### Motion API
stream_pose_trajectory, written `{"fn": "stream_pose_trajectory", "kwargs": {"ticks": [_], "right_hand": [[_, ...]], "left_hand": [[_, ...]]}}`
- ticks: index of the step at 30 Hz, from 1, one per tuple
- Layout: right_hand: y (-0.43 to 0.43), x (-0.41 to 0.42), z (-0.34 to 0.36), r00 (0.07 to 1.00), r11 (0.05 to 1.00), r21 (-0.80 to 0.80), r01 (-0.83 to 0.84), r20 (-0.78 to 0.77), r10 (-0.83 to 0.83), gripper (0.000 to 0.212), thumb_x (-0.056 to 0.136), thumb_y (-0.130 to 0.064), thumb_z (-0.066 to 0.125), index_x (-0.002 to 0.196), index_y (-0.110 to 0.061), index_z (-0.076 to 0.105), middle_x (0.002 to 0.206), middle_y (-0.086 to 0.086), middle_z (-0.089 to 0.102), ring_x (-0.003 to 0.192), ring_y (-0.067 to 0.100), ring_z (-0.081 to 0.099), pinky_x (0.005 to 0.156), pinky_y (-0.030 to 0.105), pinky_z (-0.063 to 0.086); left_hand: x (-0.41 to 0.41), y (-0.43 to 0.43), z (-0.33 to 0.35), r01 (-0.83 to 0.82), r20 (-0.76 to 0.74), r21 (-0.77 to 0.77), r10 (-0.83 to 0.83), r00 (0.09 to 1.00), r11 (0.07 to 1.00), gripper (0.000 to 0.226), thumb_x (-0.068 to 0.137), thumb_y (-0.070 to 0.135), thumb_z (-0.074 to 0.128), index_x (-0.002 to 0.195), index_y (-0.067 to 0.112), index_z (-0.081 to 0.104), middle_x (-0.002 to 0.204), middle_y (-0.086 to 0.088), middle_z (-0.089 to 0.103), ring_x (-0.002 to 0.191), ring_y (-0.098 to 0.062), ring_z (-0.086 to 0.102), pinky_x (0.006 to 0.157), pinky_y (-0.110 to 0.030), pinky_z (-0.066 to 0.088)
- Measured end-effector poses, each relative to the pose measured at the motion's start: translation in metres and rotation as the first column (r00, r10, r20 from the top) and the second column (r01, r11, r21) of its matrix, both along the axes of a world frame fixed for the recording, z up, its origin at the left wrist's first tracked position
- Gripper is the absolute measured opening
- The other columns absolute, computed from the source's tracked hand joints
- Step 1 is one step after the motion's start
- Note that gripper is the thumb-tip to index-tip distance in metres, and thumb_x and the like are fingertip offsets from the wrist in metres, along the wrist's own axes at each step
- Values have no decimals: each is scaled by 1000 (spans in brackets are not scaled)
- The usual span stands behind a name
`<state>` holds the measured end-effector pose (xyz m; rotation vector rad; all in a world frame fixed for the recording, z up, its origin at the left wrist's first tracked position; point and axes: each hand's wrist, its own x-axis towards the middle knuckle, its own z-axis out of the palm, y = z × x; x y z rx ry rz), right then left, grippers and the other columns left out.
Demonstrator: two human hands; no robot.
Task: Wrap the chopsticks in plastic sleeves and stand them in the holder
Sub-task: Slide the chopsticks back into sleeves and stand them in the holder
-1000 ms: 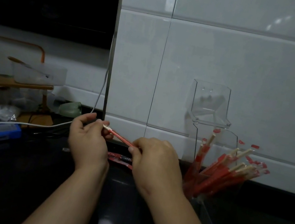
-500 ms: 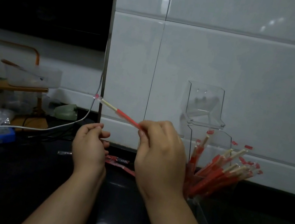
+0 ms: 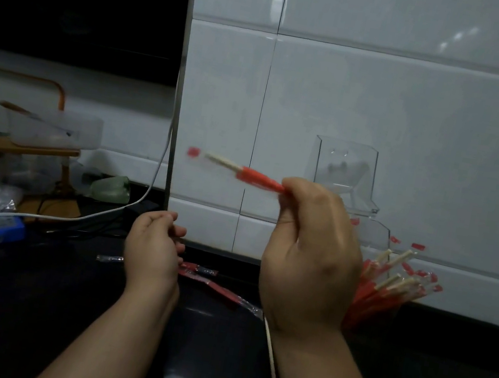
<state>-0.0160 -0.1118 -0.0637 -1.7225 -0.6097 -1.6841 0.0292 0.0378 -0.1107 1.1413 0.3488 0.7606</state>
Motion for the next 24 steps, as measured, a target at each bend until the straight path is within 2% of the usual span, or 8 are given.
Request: {"fn": "stream_pose_trajectory", "kwargs": {"ticks": [4,8,10,13,16,19,21,24], "right_hand": [[-5,-1,6,983,987,101,123,-153,-107,19,97,-14,53,114,-10,62,89,3,68,74,18,63,60,20,44],[-13,2,7,938,964,171,204,-315,-143,42,94,-11,56,130,-26,39,106,3,70,80,23,65,64,27,41],[-16,4,9,938,957,165,238,-295,-182,38,92,-7,58,124,-22,46,112,3,65,78,23,61,61,26,40],[-16,6,10,934,946,123,301,-236,-267,24,85,4,63,102,-13,65,105,6,60,63,13,44,49,16,30],[-17,6,9,935,944,105,313,-210,-286,22,82,8,65,91,-10,73,96,7,60,65,12,43,51,16,30],[-16,6,8,961,963,73,258,-126,-248,21,79,9,67,89,-8,74,91,7,61,68,9,43,54,19,35],[-10,5,5,983,985,24,171,-72,-169,21,79,9,65,90,-7,74,88,7,63,70,8,44,60,11,34],[0,8,-1,994,997,-61,53,-90,-58,22,77,6,60,90,-7,73,88,6,65,76,18,57,65,22,44]], "left_hand": [[1,0,0,8,1,-13,-8,1000,1000,16,98,15,47,96,17,62,81,-5,60,62,-14,48,52,-27,36],[2,1,0,15,2,-15,-15,1000,1000,16,98,15,46,100,14,62,81,-5,59,61,-14,47,51,-27,36],[2,1,-1,19,-3,-9,-19,1000,1000,16,98,15,47,102,13,62,81,-5,59,61,-14,47,52,-27,36],[1,0,-1,42,-25,18,-42,999,999,14,96,13,50,101,14,63,84,-6,60,65,-16,49,56,-29,39],[-2,-2,1,84,-59,29,-82,995,996,13,95,9,52,98,13,64,86,-7,62,70,-18,52,59,-29,42],[-2,-3,0,166,-119,87,-155,981,982,17,92,3,53,93,14,65,87,-8,63,73,-20,54,60,-29,43],[3,-4,-4,239,-169,160,-212,962,958,19,91,2,55,91,16,67,89,-9,65,76,-22,56,63,-30,44],[11,-3,-14,277,-215,277,-222,951,920,21,91,2,60,89,21,70,93,-7,69,80,-22,61,71,-31,50]]}}
